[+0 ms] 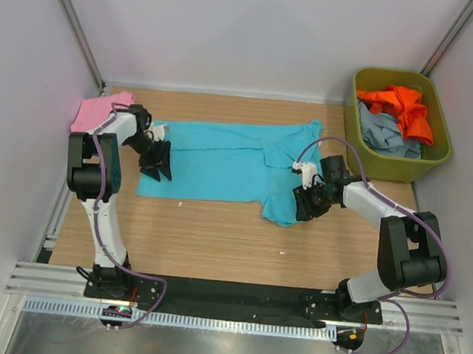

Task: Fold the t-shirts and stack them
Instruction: Fold the tshirt

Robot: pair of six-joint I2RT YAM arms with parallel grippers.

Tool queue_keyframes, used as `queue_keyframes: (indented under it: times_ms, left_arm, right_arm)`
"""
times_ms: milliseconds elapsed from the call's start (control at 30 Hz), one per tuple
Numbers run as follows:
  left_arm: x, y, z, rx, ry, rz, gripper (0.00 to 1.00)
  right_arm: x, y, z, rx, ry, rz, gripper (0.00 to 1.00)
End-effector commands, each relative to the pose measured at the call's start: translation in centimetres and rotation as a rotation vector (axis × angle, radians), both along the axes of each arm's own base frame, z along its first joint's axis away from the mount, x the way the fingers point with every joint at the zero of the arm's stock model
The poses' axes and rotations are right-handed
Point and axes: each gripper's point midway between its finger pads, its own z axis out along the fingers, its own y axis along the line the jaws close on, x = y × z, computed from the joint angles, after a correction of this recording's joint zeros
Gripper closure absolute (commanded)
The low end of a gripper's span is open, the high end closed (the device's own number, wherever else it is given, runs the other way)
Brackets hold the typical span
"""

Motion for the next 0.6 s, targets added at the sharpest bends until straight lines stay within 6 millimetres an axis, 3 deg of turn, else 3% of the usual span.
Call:
queue_keyframes:
  times_ms: [0, 400, 500, 567]
  left_arm:
    - [1.0, -0.3, 0.2, -0.023, -0.017, 0.012, 0.52]
    - [1.1, -0.2, 0.4, -0.020, -0.028, 0.012, 0.52]
    - [1.1, -0.2, 0.3, -0.018, -0.027, 0.014, 0.52]
    - [1.1, -0.1, 0.3, -0.015, -0.030, 0.013, 0.52]
  right_arm:
    - [1.9, 0.2, 0.7, -0.001, -0.069, -0.013, 0.58]
    - [-0.2, 0.1, -0.1, -0.030, 0.001, 0.056, 0.59]
    - [-0.2, 0.6, -0.1, -0.026, -0.001, 0.082, 0.67]
    - [0.2, 0.8, 0.1, -0.022, -0.007, 0.091, 0.78]
